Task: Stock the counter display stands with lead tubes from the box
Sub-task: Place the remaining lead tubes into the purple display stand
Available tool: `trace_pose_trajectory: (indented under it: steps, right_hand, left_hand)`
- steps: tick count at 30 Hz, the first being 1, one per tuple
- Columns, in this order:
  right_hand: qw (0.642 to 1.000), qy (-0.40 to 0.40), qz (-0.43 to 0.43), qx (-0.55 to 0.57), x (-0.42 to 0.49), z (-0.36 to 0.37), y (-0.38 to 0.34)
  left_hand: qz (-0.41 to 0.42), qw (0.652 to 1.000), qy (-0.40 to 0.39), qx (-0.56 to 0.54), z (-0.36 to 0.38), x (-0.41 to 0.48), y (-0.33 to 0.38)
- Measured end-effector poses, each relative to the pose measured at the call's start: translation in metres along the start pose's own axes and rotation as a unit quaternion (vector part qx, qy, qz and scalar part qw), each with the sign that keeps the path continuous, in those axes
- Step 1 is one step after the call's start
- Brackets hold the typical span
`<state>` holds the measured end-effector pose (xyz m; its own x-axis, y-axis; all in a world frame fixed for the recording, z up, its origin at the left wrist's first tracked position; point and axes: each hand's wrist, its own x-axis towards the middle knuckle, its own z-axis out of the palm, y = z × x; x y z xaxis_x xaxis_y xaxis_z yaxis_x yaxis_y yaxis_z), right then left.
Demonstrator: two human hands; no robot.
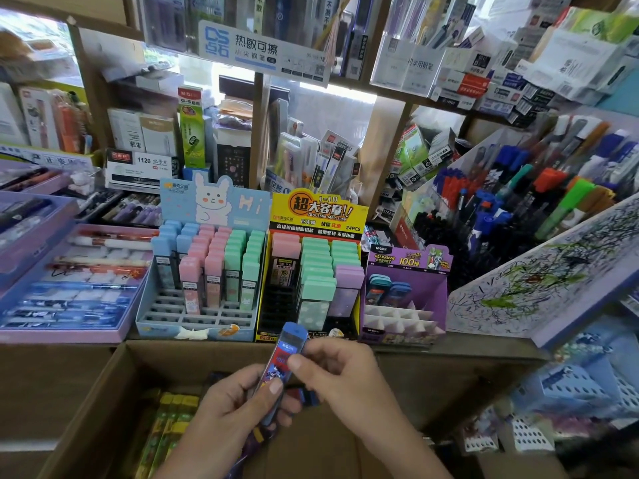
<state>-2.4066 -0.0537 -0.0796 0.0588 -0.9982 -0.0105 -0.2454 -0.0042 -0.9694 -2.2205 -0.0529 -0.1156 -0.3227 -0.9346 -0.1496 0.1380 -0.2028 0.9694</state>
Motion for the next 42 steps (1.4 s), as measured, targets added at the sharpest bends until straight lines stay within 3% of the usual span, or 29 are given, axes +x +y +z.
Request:
trace_pose_trajectory:
  steps: [7, 12, 17, 21, 29, 42]
  right_hand:
    - [0.998, 0.024, 0.024, 0.053, -0.002, -0.006, 0.002]
    - [0.993, 0.101, 0.019, 0.058, -0.006, -0.043, 0.000]
    - [0.984, 0.173, -0.005, 0.033, -0.009, -0.085, -0.003]
    - [0.973, 0.230, -0.020, -0.017, -0.005, -0.117, -0.001]
    - [0.955, 0.270, -0.095, -0.079, 0.019, -0.143, 0.002]
    - [0.949, 0.260, -0.069, -0.163, 0.057, -0.143, 0.021]
  left_hand:
    - [-0.027, 0.999, 0.024, 0.025, -0.004, 0.004, -0.007]
    - [-0.069, 0.988, 0.054, 0.130, -0.018, 0.011, -0.015]
    - [-0.138, 0.935, 0.011, 0.326, -0.031, 0.013, -0.018]
    - [-0.147, 0.893, 0.000, 0.424, -0.030, 0.008, -0.013]
    - [-0.151, 0.880, -0.016, 0.451, -0.026, 0.008, -0.008]
    - [-0.156, 0.890, -0.015, 0.428, -0.029, 0.008, -0.016]
